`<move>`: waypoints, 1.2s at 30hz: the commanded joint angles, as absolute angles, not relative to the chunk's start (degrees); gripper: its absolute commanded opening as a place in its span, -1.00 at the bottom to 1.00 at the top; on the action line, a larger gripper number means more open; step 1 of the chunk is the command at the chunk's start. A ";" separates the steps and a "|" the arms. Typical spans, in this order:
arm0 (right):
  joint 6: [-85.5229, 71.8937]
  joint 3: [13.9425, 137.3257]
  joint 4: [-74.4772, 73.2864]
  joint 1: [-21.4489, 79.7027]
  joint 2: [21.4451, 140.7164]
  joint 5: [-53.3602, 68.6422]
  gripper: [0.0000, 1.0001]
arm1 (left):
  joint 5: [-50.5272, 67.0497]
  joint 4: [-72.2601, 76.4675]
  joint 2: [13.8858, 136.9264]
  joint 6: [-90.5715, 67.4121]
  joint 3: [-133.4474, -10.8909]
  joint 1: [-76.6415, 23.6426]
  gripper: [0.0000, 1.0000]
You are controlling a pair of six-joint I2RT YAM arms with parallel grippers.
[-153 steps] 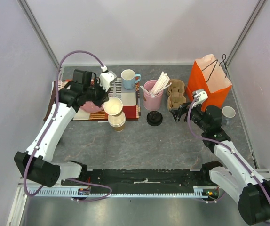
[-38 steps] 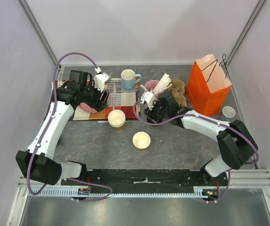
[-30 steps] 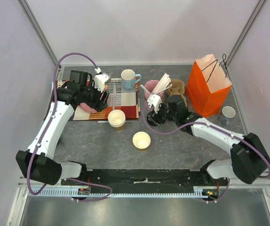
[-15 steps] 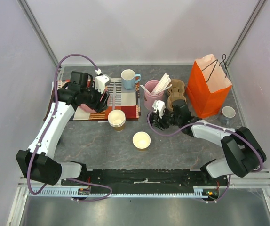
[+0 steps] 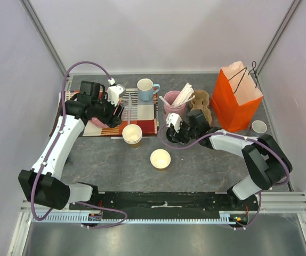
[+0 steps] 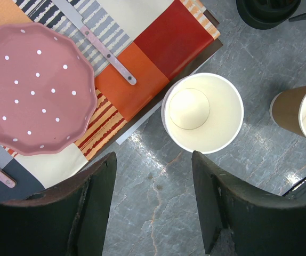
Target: Pack the takeout coffee
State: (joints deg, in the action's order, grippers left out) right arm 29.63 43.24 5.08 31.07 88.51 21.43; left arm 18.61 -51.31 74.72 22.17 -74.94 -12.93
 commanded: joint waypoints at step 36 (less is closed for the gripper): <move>24.88 53.52 -10.36 32.34 83.68 21.80 -0.99 | 20.48 -50.80 73.48 24.70 -73.65 -12.66 0.30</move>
